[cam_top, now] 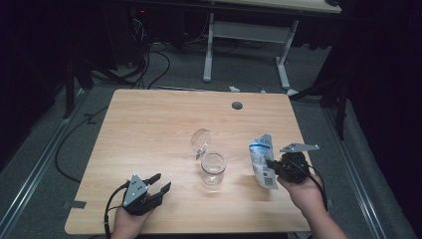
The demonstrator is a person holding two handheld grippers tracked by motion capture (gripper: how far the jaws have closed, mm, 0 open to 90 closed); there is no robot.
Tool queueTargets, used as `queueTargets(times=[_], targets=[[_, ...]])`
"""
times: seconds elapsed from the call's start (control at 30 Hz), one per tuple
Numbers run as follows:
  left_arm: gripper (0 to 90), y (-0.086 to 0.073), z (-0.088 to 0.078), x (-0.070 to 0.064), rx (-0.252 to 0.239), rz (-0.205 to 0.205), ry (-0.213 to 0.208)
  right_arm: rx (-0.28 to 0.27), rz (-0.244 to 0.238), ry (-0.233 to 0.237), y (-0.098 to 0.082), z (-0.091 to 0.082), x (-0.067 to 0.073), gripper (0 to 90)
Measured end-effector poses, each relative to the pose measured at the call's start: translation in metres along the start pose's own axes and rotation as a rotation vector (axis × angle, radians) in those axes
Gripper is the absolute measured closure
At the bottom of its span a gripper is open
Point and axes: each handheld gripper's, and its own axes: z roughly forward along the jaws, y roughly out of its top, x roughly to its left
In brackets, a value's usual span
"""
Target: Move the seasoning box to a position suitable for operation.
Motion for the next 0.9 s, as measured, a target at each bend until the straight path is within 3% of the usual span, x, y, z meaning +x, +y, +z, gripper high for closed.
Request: queueTargets(times=[0.37,0.9], targets=[[50.8,-0.001,0.001,-0.002,-0.01,0.0,0.002,0.122,-0.039,0.017,0.013,-0.004,0.003,90.0],[49.5,-0.001,0.001,-0.004,-0.02,0.007,0.006,0.26,-0.091,0.057,0.03,-0.006,0.014,90.0]])
